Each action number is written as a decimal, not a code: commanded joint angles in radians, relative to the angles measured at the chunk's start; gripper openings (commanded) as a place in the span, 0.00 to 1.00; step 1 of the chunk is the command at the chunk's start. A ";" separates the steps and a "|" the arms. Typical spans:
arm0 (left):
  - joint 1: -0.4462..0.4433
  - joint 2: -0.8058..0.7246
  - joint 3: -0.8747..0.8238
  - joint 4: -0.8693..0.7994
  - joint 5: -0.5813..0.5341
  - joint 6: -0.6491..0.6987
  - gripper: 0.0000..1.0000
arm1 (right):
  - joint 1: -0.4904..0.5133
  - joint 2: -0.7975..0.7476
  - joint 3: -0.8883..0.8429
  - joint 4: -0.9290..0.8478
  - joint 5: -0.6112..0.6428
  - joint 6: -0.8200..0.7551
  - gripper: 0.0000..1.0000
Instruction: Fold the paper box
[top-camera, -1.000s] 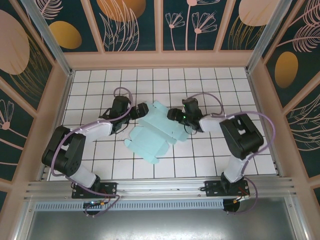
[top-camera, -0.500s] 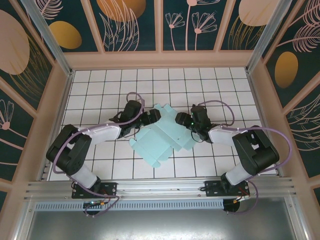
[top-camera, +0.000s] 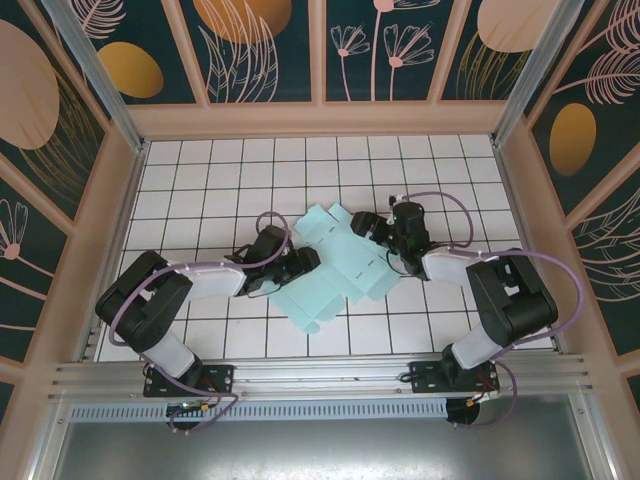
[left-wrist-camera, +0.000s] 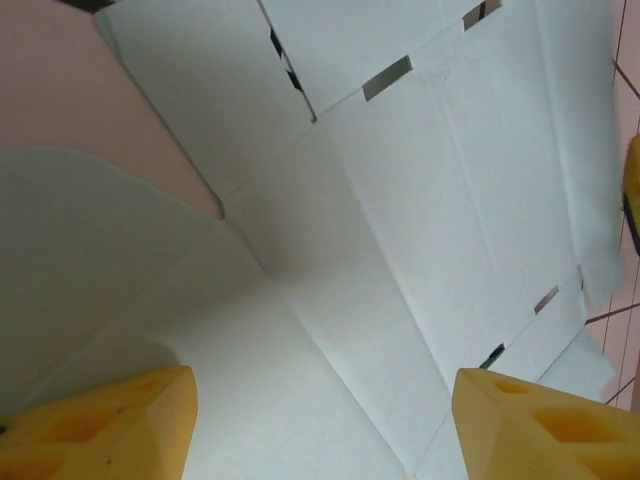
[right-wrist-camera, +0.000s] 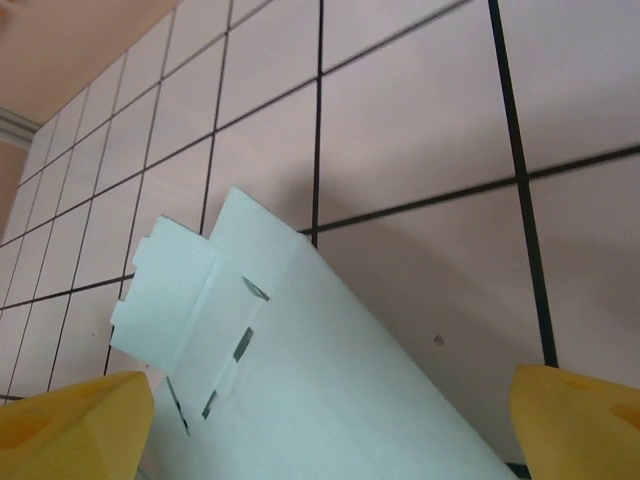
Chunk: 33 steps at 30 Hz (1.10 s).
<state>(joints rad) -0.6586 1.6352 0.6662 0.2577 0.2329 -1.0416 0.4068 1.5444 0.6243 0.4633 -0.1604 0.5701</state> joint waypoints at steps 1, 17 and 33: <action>0.074 0.065 0.024 -0.092 -0.002 0.097 0.67 | -0.031 -0.074 0.004 -0.001 -0.044 -0.096 0.93; 0.081 0.184 0.427 -0.321 0.070 0.419 0.54 | -0.208 -0.048 0.003 -0.148 -0.270 -0.116 0.93; 0.079 0.345 0.313 -0.206 0.124 0.399 0.37 | -0.225 0.171 0.151 -0.179 -0.465 -0.226 0.72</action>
<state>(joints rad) -0.5758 1.9301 1.0336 0.0845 0.3614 -0.6506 0.1936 1.6802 0.7376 0.2817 -0.5426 0.4026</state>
